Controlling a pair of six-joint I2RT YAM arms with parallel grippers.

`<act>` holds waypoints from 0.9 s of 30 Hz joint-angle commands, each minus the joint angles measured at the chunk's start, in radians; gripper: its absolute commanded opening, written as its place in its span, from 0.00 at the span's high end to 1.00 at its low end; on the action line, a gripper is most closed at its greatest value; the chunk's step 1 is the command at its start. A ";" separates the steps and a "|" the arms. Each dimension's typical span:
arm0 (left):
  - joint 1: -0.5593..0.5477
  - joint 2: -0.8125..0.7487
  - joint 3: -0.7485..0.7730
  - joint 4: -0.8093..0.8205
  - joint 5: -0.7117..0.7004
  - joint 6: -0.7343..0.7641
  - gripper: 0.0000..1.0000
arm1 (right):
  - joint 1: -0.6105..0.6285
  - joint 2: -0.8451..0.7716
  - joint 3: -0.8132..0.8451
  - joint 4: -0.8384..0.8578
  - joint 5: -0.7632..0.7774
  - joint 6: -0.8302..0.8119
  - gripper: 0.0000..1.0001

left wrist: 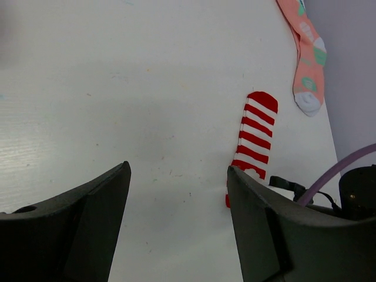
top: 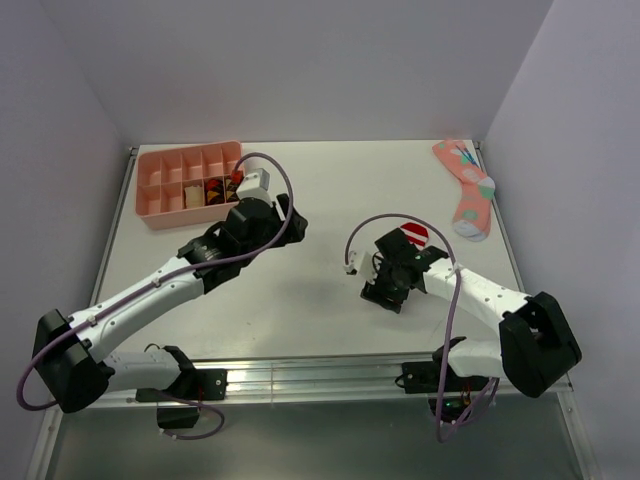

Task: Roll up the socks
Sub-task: Move the sock to the center of the board.

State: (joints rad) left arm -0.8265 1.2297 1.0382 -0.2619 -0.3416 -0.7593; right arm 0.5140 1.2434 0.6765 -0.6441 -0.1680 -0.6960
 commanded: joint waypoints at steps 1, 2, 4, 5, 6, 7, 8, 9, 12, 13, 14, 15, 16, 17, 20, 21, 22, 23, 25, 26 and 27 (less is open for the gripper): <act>0.041 -0.053 -0.047 0.075 0.070 0.023 0.27 | 0.035 0.016 0.043 0.046 0.028 0.078 0.32; 0.047 -0.056 -0.052 0.078 0.075 0.026 0.28 | 0.041 0.031 0.041 0.049 0.036 0.082 0.34; 0.058 -0.070 -0.061 0.079 0.076 0.029 0.27 | 0.041 0.040 0.035 0.055 0.048 0.090 0.37; 0.061 -0.073 -0.061 0.079 0.076 0.032 0.28 | 0.041 0.044 0.026 0.058 0.050 0.093 0.41; 0.064 -0.076 -0.061 0.078 0.076 0.032 0.27 | 0.043 0.041 0.023 0.061 0.051 0.098 0.42; 0.067 -0.078 -0.064 0.078 0.076 0.035 0.27 | 0.043 0.037 0.020 0.064 0.058 0.098 0.43; 0.067 -0.078 -0.063 0.078 0.078 0.040 0.27 | 0.044 0.037 0.018 0.063 0.061 0.099 0.44; 0.069 -0.078 -0.063 0.079 0.079 0.040 0.27 | 0.043 0.036 0.018 0.060 0.062 0.104 0.45; 0.075 -0.068 -0.063 0.079 0.087 0.038 0.27 | 0.046 0.034 0.020 0.051 0.053 0.107 0.46; 0.075 -0.064 -0.064 0.081 0.088 0.037 0.27 | 0.046 0.037 0.020 0.046 0.050 0.107 0.46; 0.076 -0.062 -0.066 0.081 0.090 0.034 0.27 | 0.047 0.044 0.020 0.044 0.051 0.105 0.46; 0.078 -0.059 -0.067 0.081 0.090 0.034 0.27 | 0.050 0.045 0.018 0.044 0.051 0.105 0.46; 0.078 -0.056 -0.067 0.082 0.090 0.031 0.28 | 0.052 0.048 0.017 0.044 0.048 0.101 0.46; 0.078 -0.056 -0.070 0.085 0.090 0.028 0.28 | 0.054 0.053 0.015 0.046 0.050 0.101 0.46; 0.078 -0.055 -0.073 0.092 0.090 0.025 0.28 | 0.055 0.062 0.011 0.044 0.054 0.093 0.47; 0.079 -0.053 -0.075 0.093 0.092 0.026 0.28 | 0.055 0.067 0.011 0.046 0.058 0.089 0.47; 0.079 -0.052 -0.076 0.096 0.093 0.026 0.28 | 0.057 0.076 0.011 0.047 0.059 0.089 0.47; 0.081 -0.049 -0.076 0.098 0.095 0.028 0.28 | 0.057 0.080 0.011 0.047 0.058 0.087 0.47; 0.081 -0.042 -0.078 0.101 0.096 0.029 0.28 | 0.057 0.103 0.011 0.055 0.058 0.087 0.48; 0.081 -0.041 -0.078 0.099 0.096 0.029 0.28 | 0.057 0.113 0.012 0.057 0.059 0.085 0.48; 0.082 -0.041 -0.078 0.102 0.096 0.029 0.28 | 0.057 0.119 0.014 0.064 0.061 0.087 0.49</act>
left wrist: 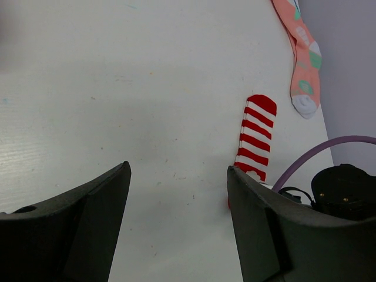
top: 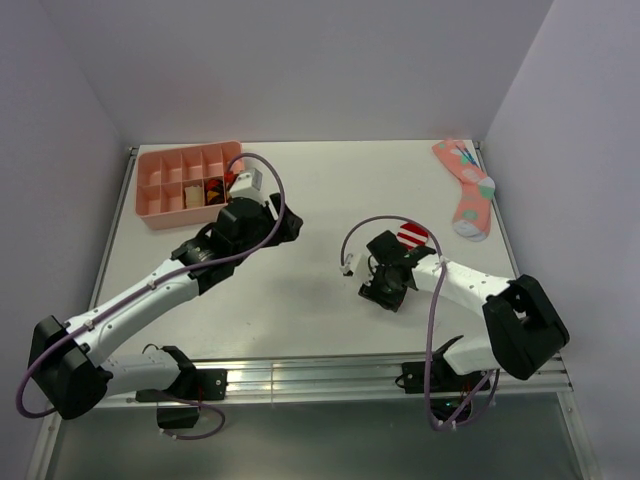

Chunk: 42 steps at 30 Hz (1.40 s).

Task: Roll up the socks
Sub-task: Move the sock to the center of the board.

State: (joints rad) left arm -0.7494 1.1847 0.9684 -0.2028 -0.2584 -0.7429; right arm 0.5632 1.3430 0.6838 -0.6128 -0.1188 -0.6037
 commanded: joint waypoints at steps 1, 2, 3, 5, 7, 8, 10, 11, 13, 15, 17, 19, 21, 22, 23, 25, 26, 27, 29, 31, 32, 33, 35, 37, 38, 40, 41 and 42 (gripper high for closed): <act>0.005 0.003 -0.013 0.048 0.018 0.016 0.28 | 0.009 0.033 0.006 0.033 0.010 -0.007 0.49; 0.005 0.001 -0.014 0.049 0.019 0.017 0.28 | 0.007 0.039 0.010 0.036 0.007 -0.004 0.50; 0.005 0.000 -0.019 0.052 0.019 0.019 0.28 | 0.007 0.042 0.011 0.038 0.001 -0.005 0.51; 0.010 0.000 -0.023 0.048 0.018 0.027 0.28 | 0.007 0.056 0.014 0.039 -0.007 -0.004 0.54; 0.018 -0.002 -0.034 0.049 0.022 0.031 0.28 | 0.009 0.076 0.022 0.044 -0.008 -0.001 0.58; 0.021 -0.003 -0.039 0.055 0.031 0.033 0.28 | 0.009 0.082 0.032 0.045 -0.010 0.001 0.59; 0.041 -0.014 -0.059 0.060 0.045 0.030 0.28 | 0.009 0.103 0.049 0.050 -0.021 0.005 0.62; 0.056 -0.020 -0.066 0.068 0.057 0.030 0.28 | 0.009 0.111 0.074 0.048 -0.041 0.010 0.64; 0.074 -0.037 -0.088 0.071 0.067 0.027 0.28 | 0.009 0.142 0.106 0.039 -0.074 0.013 0.66; 0.102 -0.060 -0.114 0.080 0.085 0.025 0.28 | 0.012 0.165 0.154 0.044 -0.114 0.021 0.67; 0.122 -0.074 -0.132 0.080 0.088 0.017 0.28 | 0.020 0.200 0.195 0.057 -0.146 0.034 0.68; 0.130 -0.094 -0.154 0.071 0.085 0.014 0.28 | 0.036 0.238 0.236 0.067 -0.172 0.039 0.69; 0.136 -0.118 -0.172 0.065 0.082 0.010 0.28 | 0.056 0.257 0.255 0.085 -0.206 0.061 0.69; 0.137 -0.129 -0.178 0.060 0.079 0.007 0.28 | 0.081 0.274 0.273 0.085 -0.220 0.064 0.69; 0.139 -0.138 -0.183 0.057 0.074 0.004 0.28 | 0.095 0.280 0.278 0.088 -0.235 0.067 0.69; 0.140 -0.174 -0.206 0.059 0.077 -0.001 0.28 | 0.121 0.288 0.289 0.091 -0.283 0.071 0.69; 0.140 -0.189 -0.217 0.065 0.082 -0.003 0.29 | 0.147 0.289 0.295 0.088 -0.306 0.074 0.69; 0.140 -0.219 -0.246 0.072 0.087 -0.007 0.29 | 0.156 0.295 0.306 0.067 -0.326 0.073 0.69; 0.140 -0.255 -0.290 0.132 0.111 -0.012 0.32 | 0.167 0.318 0.344 0.000 -0.421 0.039 0.69; 0.139 -0.315 -0.385 0.195 0.149 -0.022 0.35 | 0.167 0.337 0.371 -0.028 -0.461 0.032 0.68; 0.137 -0.351 -0.419 0.304 0.191 -0.023 0.37 | 0.167 0.349 0.385 -0.062 -0.469 0.030 0.69; 0.136 -0.364 -0.488 0.351 0.202 -0.018 0.39 | 0.165 0.379 0.399 -0.082 -0.479 0.028 0.69; 0.108 -0.378 -0.548 0.476 0.214 -0.013 0.41 | 0.161 0.410 0.436 -0.128 -0.519 0.027 0.69; 0.084 -0.361 -0.605 0.548 0.216 -0.001 0.44 | 0.153 0.464 0.473 -0.166 -0.545 0.021 0.69; 0.046 -0.331 -0.625 0.601 0.202 0.007 0.45 | 0.152 0.482 0.483 -0.198 -0.577 0.018 0.69; -0.023 -0.292 -0.639 0.647 0.177 0.031 0.48 | 0.142 0.527 0.513 -0.228 -0.605 0.013 0.69; -0.043 -0.254 -0.652 0.670 0.165 0.042 0.50 | 0.136 0.542 0.522 -0.246 -0.619 0.016 0.69; -0.059 -0.240 -0.666 0.736 0.166 0.051 0.53 | 0.132 0.567 0.531 -0.255 -0.628 0.021 0.69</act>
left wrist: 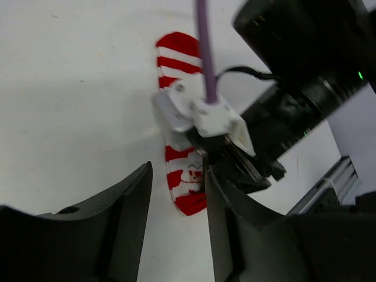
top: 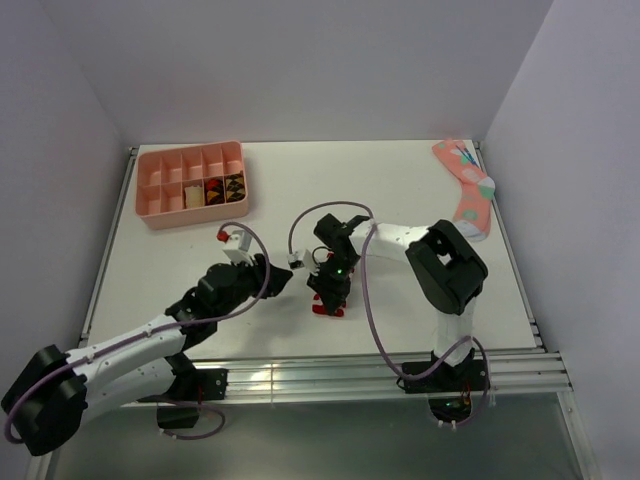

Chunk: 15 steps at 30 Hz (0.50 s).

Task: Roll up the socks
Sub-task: Move the sock to the center of the board, then roll the sock at the center of the board.

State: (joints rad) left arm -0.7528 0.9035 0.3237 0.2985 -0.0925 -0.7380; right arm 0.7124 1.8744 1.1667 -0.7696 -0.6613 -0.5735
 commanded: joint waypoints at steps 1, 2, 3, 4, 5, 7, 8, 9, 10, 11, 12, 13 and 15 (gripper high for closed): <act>-0.074 0.055 -0.040 0.273 0.010 0.046 0.54 | -0.031 0.051 0.066 -0.108 -0.098 -0.009 0.69; -0.080 0.073 -0.075 0.319 0.017 0.049 0.55 | -0.040 0.063 0.079 -0.143 -0.113 -0.012 0.69; -0.086 0.078 -0.092 0.379 0.016 0.048 0.56 | -0.050 0.092 0.100 -0.158 -0.144 -0.017 0.69; -0.089 0.078 -0.110 0.421 0.029 0.051 0.57 | -0.068 0.103 0.111 -0.174 -0.156 -0.023 0.69; -0.092 0.084 -0.138 0.445 0.036 0.057 0.57 | -0.076 0.115 0.123 -0.209 -0.167 -0.031 0.69; -0.095 0.094 -0.159 0.499 0.056 0.072 0.58 | -0.093 0.141 0.145 -0.229 -0.192 -0.040 0.69; -0.095 0.106 -0.170 0.508 0.066 0.084 0.59 | -0.106 0.149 0.154 -0.252 -0.198 -0.043 0.69; -0.097 0.113 -0.173 0.516 0.076 0.097 0.62 | -0.111 0.169 0.172 -0.264 -0.205 -0.046 0.69; -0.102 0.123 -0.178 0.539 0.103 0.104 0.64 | -0.114 0.180 0.182 -0.275 -0.213 -0.052 0.69; -0.103 0.139 -0.184 0.550 0.115 0.111 0.64 | -0.122 0.198 0.188 -0.295 -0.219 -0.054 0.69; -0.105 0.150 -0.187 0.559 0.126 0.118 0.61 | -0.123 0.206 0.197 -0.298 -0.225 -0.052 0.69; -0.108 0.162 -0.189 0.567 0.154 0.123 0.59 | -0.126 0.213 0.203 -0.306 -0.234 -0.052 0.69; -0.109 0.208 -0.176 0.576 0.177 0.143 0.55 | -0.129 0.235 0.215 -0.333 -0.244 -0.060 0.69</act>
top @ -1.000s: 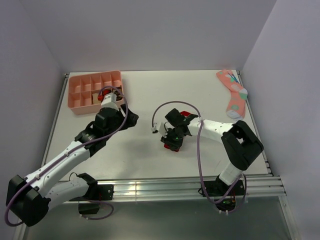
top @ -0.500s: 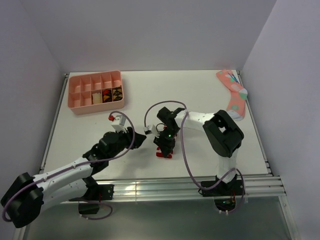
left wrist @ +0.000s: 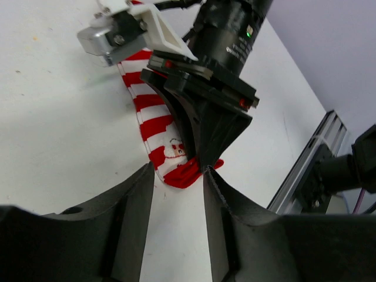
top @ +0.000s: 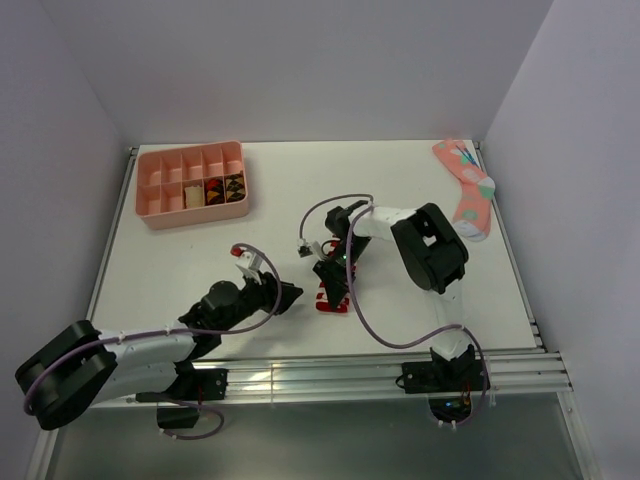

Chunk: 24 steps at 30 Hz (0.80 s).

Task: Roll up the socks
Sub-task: Roll the sock at the center of the board.

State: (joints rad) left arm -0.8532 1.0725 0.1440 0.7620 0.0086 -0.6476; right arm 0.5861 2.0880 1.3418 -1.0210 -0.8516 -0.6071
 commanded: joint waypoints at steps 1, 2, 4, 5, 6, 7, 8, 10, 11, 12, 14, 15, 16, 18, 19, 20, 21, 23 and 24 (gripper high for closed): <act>-0.017 0.055 0.011 0.108 0.080 0.058 0.54 | -0.003 0.027 0.042 -0.091 -0.056 -0.031 0.69; -0.021 0.093 0.026 0.106 0.088 0.072 0.53 | -0.003 0.038 0.043 -0.102 -0.061 -0.028 0.69; -0.043 0.128 0.043 0.097 0.085 0.086 0.52 | -0.005 0.049 0.054 -0.116 -0.063 -0.025 0.69; -0.050 0.164 0.060 0.092 0.080 0.094 0.51 | -0.006 0.053 0.054 -0.123 -0.063 -0.020 0.69; -0.058 0.179 0.069 0.083 0.079 0.106 0.51 | -0.009 0.063 0.060 -0.131 -0.064 -0.019 0.69; -0.072 0.196 0.078 0.083 0.077 0.112 0.50 | -0.011 0.067 0.062 -0.139 -0.063 -0.028 0.69; -0.079 0.228 0.092 0.089 0.082 0.117 0.50 | -0.012 0.075 0.062 -0.151 -0.066 -0.031 0.69; -0.092 0.254 0.101 0.111 0.080 0.126 0.47 | -0.015 0.079 0.059 -0.154 -0.069 -0.034 0.69; -0.093 0.276 0.108 0.121 0.086 0.131 0.46 | -0.014 0.084 0.059 -0.160 -0.070 -0.034 0.69; -0.093 0.283 0.109 0.129 0.088 0.135 0.45 | -0.015 0.084 0.054 -0.162 -0.075 -0.037 0.69; -0.096 0.311 0.124 0.135 0.096 0.144 0.44 | -0.017 0.086 0.051 -0.163 -0.075 -0.039 0.69; -0.098 0.322 0.134 0.125 0.099 0.158 0.44 | -0.017 0.087 0.049 -0.165 -0.073 -0.040 0.69; -0.101 0.331 0.144 0.105 0.099 0.166 0.44 | -0.017 0.087 0.048 -0.165 -0.069 -0.039 0.69; -0.110 0.352 0.170 0.085 0.094 0.187 0.44 | -0.019 0.089 0.046 -0.166 -0.069 -0.045 0.69; -0.119 0.362 0.180 0.079 0.097 0.192 0.44 | -0.017 0.089 0.046 -0.169 -0.070 -0.045 0.69; -0.122 0.365 0.184 0.071 0.096 0.198 0.44 | -0.017 0.092 0.046 -0.172 -0.072 -0.046 0.69; -0.125 0.368 0.187 0.068 0.099 0.204 0.44 | -0.019 0.093 0.048 -0.177 -0.073 -0.054 0.69; -0.133 0.376 0.201 0.048 0.105 0.216 0.45 | -0.019 0.101 0.049 -0.185 -0.075 -0.059 0.69; -0.135 0.382 0.206 0.037 0.103 0.223 0.45 | -0.019 0.103 0.051 -0.188 -0.075 -0.063 0.69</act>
State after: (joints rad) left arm -0.9760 1.4391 0.3111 0.8074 0.0898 -0.4744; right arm 0.5751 2.1719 1.3701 -1.1660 -0.9066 -0.6422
